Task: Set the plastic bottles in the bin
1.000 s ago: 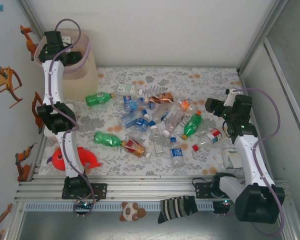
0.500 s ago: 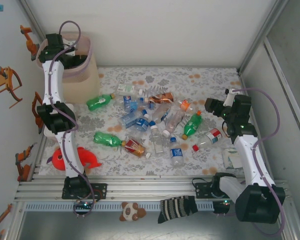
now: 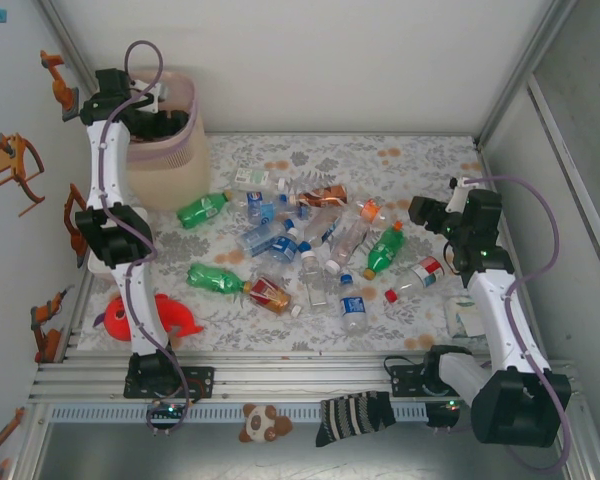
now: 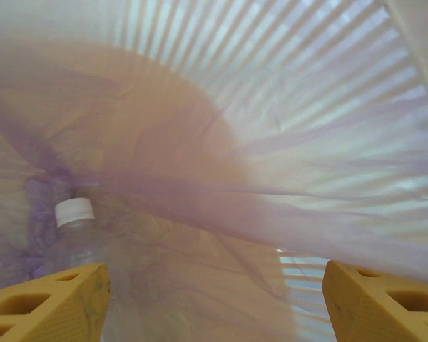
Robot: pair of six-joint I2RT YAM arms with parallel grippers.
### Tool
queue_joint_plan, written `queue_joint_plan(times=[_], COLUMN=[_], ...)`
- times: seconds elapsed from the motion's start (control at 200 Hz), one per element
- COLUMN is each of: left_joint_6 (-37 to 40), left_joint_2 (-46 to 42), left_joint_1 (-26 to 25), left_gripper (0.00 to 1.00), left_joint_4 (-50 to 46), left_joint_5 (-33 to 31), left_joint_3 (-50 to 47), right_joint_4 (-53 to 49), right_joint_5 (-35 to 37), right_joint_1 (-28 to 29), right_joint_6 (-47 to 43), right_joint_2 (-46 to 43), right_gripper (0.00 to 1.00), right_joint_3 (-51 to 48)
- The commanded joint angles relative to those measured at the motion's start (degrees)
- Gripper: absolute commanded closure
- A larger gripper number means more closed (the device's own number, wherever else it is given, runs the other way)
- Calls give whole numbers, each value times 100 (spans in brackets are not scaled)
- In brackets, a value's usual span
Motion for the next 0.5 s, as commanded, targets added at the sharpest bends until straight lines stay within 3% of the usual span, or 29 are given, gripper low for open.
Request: queue_joint_plan(times=[0.0,0.265,0.496], left_joint_6=[-103,-170,-318], left_joint_2=[-42,-79,-366], left_joint_1=[-129,-193,-148], left_gripper=[23,23,23], left_joint_4=[-204,-198,11], left_joint_5=[451,587,209], left_joint_3=[-15,243,403], right_joint_4=[50,87,86], right_joint_5=[96,96,105], right_joint_1=[63,86,99], right_joint_6=[49,62,62], right_joint_2=[-82,-69,-82], right_gripper=[23,23,23], right_joint_3=[-17,-34,-26])
